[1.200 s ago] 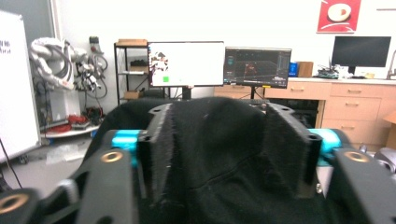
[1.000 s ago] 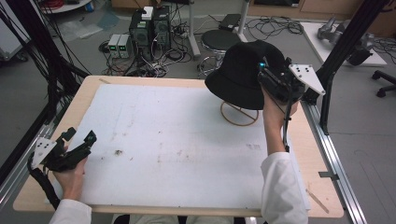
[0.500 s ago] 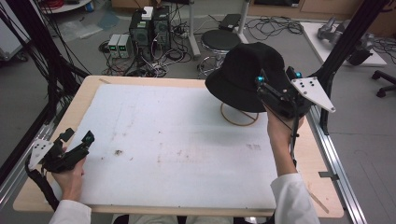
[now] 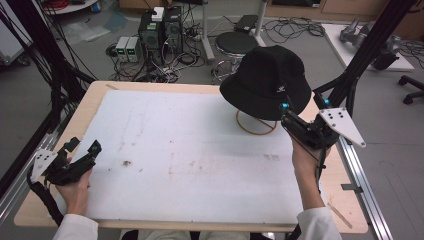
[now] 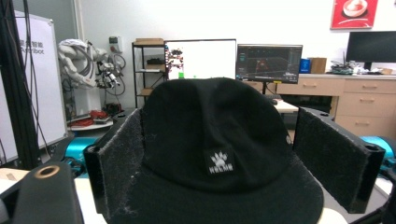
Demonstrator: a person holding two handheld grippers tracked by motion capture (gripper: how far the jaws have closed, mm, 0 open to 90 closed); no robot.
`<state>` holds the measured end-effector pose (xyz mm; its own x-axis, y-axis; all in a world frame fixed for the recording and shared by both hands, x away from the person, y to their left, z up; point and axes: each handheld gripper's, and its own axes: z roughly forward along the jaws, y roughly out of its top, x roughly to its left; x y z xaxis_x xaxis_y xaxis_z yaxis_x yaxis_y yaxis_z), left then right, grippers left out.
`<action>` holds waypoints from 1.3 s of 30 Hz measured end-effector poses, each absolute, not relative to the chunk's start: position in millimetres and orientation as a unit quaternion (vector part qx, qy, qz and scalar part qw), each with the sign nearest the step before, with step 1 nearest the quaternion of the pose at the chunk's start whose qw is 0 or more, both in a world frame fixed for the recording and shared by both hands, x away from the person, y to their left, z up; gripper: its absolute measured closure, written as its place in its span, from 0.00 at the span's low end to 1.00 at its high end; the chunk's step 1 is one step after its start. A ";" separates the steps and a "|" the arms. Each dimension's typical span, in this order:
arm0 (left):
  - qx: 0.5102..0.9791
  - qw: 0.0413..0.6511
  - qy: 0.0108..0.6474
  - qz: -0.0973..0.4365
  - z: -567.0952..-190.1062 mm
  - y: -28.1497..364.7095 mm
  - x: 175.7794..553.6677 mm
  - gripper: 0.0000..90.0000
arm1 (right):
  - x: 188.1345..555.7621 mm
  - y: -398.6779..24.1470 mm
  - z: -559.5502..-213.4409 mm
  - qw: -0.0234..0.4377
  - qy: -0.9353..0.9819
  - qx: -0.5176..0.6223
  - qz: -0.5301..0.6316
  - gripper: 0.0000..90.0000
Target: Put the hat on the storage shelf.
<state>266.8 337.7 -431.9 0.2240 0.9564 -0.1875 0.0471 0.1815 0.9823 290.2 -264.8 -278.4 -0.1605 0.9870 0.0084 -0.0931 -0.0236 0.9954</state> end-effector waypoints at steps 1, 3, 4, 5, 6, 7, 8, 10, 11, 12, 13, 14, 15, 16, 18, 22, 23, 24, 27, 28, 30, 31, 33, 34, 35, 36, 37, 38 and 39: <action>0.511 0.592 0.491 0.384 -432.0 337.5 266.8 0.22 | 288.7 -266.1 -281.9 0.477 0.510 0.441 0.564 0.18; 0.512 0.592 0.491 0.383 -432.0 337.2 266.8 0.22 | 286.0 -269.0 -288.5 0.475 0.512 0.444 0.562 0.18; 0.512 0.592 0.490 0.383 -432.1 337.1 266.9 0.22 | 284.9 -270.5 -291.5 0.473 0.514 0.445 0.560 0.18; 0.512 0.592 0.490 0.383 -432.2 336.8 267.0 0.22 | 283.8 -271.7 -293.6 0.471 0.515 0.447 0.559 0.18; 0.512 0.592 0.490 0.382 -432.2 336.8 267.1 0.22 | 282.3 -273.2 -296.4 0.470 0.517 0.447 0.559 0.18; 0.512 0.593 0.490 0.382 -432.2 336.7 267.1 0.22 | 280.2 -275.7 -299.7 0.471 0.519 0.447 0.556 0.18; 0.512 0.593 0.490 0.382 -432.2 336.8 267.1 0.22 | 279.0 -277.3 -301.7 0.472 0.520 0.447 0.554 0.18; 0.512 0.593 0.491 0.381 -432.3 337.1 267.1 0.22 | 275.9 -281.9 -307.9 0.467 0.523 0.455 0.549 0.18; 0.512 0.593 0.492 0.381 -432.5 337.3 267.1 0.22 | 274.5 -283.9 -311.4 0.465 0.523 0.457 0.549 0.18; 0.511 0.593 0.492 0.381 -432.5 337.5 267.1 0.22 | 273.0 -285.2 -315.4 0.461 0.524 0.461 0.548 0.18; 0.509 0.594 0.493 0.380 -432.5 337.4 267.3 0.22 | 271.6 -286.0 -319.5 0.458 0.527 0.464 0.545 0.17; 0.509 0.595 0.493 0.380 -432.5 337.5 267.3 0.22 | 270.7 -286.3 -323.7 0.456 0.531 0.467 0.540 0.15; 0.508 0.595 0.493 0.380 -432.4 337.4 267.3 0.22 | 269.7 -286.7 -328.2 0.458 0.533 0.466 0.537 0.15; 0.507 0.596 0.493 0.380 -432.3 337.4 267.3 0.22 | 268.7 -286.5 -332.6 0.455 0.535 0.468 0.536 0.15; 0.508 0.596 0.493 0.378 -432.3 337.8 267.5 0.22 | 268.8 -286.1 -338.6 0.450 0.545 0.475 0.524 0.14; 0.507 0.597 0.495 0.376 -432.8 338.3 268.4 0.22 | 266.7 -285.5 -351.4 0.452 0.542 0.474 0.526 0.15; 0.507 0.597 0.495 0.375 -433.0 338.4 268.6 0.22 | 266.4 -285.3 -353.6 0.452 0.543 0.475 0.525 0.15; 0.507 0.597 0.496 0.375 -433.1 338.5 268.6 0.22 | 265.9 -285.0 -356.2 0.451 0.545 0.475 0.524 0.15; 0.506 0.598 0.496 0.375 -433.0 338.3 268.5 0.22 | 264.3 -285.4 -365.1 0.450 0.547 0.478 0.519 0.15; 0.505 0.599 0.496 0.375 -432.9 338.1 268.4 0.22 | 263.1 -285.7 -368.7 0.452 0.547 0.480 0.516 0.15; 0.504 0.599 0.496 0.376 -432.6 338.5 267.9 0.22 | 260.9 -286.1 -375.1 0.450 0.547 0.486 0.513 0.15; 0.503 0.600 0.496 0.375 -432.6 338.7 267.8 0.22 | 259.5 -286.6 -379.3 0.444 0.548 0.491 0.511 0.15; 0.503 0.600 0.497 0.375 -432.8 339.0 267.7 0.22 | 257.7 -287.7 -384.7 0.441 0.549 0.496 0.508 0.15; 0.503 0.600 0.498 0.374 -432.9 339.2 267.6 0.22 | 256.7 -288.3 -387.6 0.442 0.551 0.497 0.504 0.15; 0.503 0.600 0.498 0.373 -433.2 339.5 267.8 0.22 | 255.0 -288.7 -391.6 0.446 0.551 0.498 0.500 0.15; 0.502 0.601 0.498 0.372 -433.6 339.5 268.2 0.22 | 254.3 -289.0 -393.9 0.450 0.551 0.497 0.497 0.15; 0.502 0.601 0.500 0.370 -434.0 339.4 268.6 0.22 | 253.6 -289.6 -396.8 0.455 0.550 0.496 0.495 0.15; 0.502 0.601 0.500 0.371 -434.4 339.0 269.1 0.22 | 253.0 -290.4 -400.3 0.457 0.550 0.496 0.493 0.15; 0.502 0.601 0.500 0.371 -434.6 338.9 269.2 0.22 | 253.0 -291.0 -403.0 0.455 0.551 0.498 0.492 0.15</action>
